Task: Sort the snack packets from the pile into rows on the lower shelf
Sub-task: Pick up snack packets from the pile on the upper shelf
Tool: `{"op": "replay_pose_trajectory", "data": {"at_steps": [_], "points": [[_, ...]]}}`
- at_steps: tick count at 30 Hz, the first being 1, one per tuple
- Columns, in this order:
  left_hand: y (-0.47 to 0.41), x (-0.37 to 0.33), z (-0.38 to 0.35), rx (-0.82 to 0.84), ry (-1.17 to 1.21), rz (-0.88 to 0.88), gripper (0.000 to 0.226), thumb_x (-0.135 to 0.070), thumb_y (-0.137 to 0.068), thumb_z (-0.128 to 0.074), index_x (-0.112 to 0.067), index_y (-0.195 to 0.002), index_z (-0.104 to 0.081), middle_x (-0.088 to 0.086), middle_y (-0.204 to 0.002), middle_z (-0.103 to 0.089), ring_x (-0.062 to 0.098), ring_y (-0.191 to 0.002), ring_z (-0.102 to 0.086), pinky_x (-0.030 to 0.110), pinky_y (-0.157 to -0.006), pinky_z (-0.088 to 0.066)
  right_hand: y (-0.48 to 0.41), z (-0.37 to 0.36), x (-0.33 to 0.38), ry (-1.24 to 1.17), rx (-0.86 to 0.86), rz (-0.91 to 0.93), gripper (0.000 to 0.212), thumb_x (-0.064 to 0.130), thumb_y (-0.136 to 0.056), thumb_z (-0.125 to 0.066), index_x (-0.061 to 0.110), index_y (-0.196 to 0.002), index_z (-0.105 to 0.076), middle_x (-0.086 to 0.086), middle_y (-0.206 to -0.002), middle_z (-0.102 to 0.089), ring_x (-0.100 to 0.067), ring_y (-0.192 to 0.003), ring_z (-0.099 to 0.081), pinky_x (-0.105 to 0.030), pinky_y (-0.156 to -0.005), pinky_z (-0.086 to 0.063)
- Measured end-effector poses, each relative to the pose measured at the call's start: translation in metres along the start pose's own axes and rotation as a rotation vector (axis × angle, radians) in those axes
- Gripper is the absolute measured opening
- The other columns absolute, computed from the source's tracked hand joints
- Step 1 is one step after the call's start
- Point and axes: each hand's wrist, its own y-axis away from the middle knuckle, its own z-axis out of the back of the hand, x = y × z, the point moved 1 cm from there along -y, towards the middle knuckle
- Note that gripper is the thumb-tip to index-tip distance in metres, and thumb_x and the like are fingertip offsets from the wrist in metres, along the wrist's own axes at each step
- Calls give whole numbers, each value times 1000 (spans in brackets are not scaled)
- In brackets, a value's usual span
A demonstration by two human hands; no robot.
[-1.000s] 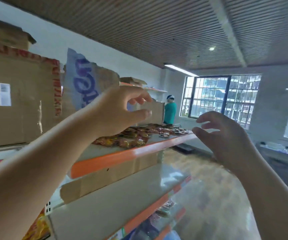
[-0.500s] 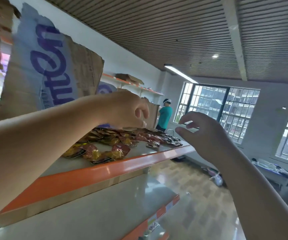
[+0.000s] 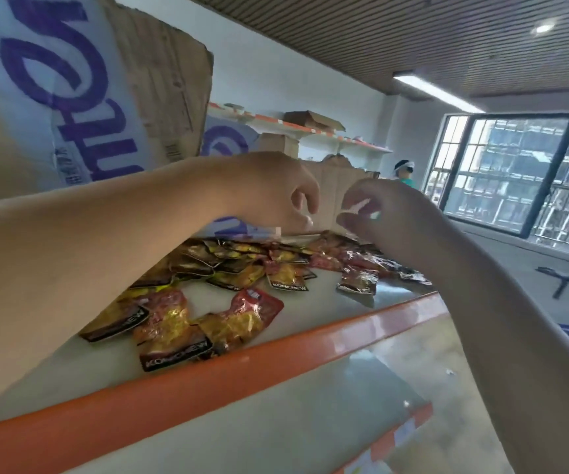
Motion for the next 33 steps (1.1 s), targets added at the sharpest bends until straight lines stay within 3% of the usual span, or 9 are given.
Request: {"op": "replay_pose_trajectory", "data": {"at_steps": [5, 10, 13, 17, 22, 26, 28, 31, 33], "points": [[-17, 11, -14, 29, -29, 114, 27, -53, -93, -65, -42, -118, -67, -21, -101, -65, 1, -91, -63, 26, -78, -54, -35, -31, -36, -89, 73, 50, 14, 48, -89, -71, 48, -87, -57, 28, -97, -57, 1, -93, -60, -27, -70, -47], [-38, 13, -28, 25, -53, 250, 24, -53, -92, -68, -44, -114, -68, -23, -98, -64, 0, -90, -61, 22, -69, -47, -77, -58, -72, -193, 158, 143, 12, 50, -89, -70, 47, -86, -59, 28, -104, -59, 3, -89, -60, -24, -63, -46], [-54, 13, -42, 20, -45, 354, 19, -51, -92, -69, -46, -110, -68, -25, -96, -63, -2, -87, -61, 20, -66, -44, -100, -73, -96, -234, 254, 217, 12, 52, -88, -71, 45, -87, -61, 29, -95, -56, 3, -76, -60, -19, -54, -43], [-83, 14, -57, 96, -62, 515, 16, -54, -91, -70, -50, -106, -68, -29, -93, -59, -3, -86, -58, 21, -67, -41, -132, -85, -117, -96, 429, 358, 10, 46, -90, -70, 38, -96, -65, 17, -105, -61, -4, -88, -58, -17, -58, -44], [-100, 27, -87, 147, -43, 693, 11, -55, -87, -73, -54, -96, -67, -27, -94, -59, 1, -89, -58, 29, -74, -46, -158, -107, -124, 60, 640, 412, 24, 37, -93, -67, 26, -114, -70, 3, -112, -68, -18, -102, -63, -39, -96, -52], [-91, 36, -111, 227, -50, 778, 28, -49, -90, -74, -44, -117, -71, -25, -95, -59, 9, -95, -61, 32, -84, -51, -153, -133, -121, 69, 736, 502, 42, 41, -99, -60, 28, -140, -60, 0, -137, -59, -20, -123, -54, -29, -102, -43], [-87, 37, -114, 258, -77, 812, 41, -47, -92, -72, -39, -132, -67, -20, -103, -64, 9, -98, -63, 33, -90, -53, -148, -136, -120, 121, 776, 552, 43, 43, -103, -52, 30, -144, -57, 1, -144, -55, -19, -130, -50, -21, -93, -35], [-87, 32, -115, 329, -94, 828, 50, -47, -95, -67, -41, -144, -58, -22, -93, -58, 0, -84, -57, 19, -71, -47, -143, -128, -119, 117, 826, 566, 40, 44, -104, -50, 30, -139, -62, 2, -142, -59, -19, -127, -53, -27, -103, -41], [-88, 27, -113, 354, -80, 836, 45, -48, -94, -67, -50, -139, -59, -23, -88, -59, -4, -76, -55, 15, -60, -38, -141, -121, -119, 119, 862, 579, 37, 44, -103, -51, 27, -133, -67, 1, -131, -64, -19, -120, -58, -35, -105, -46]]}}
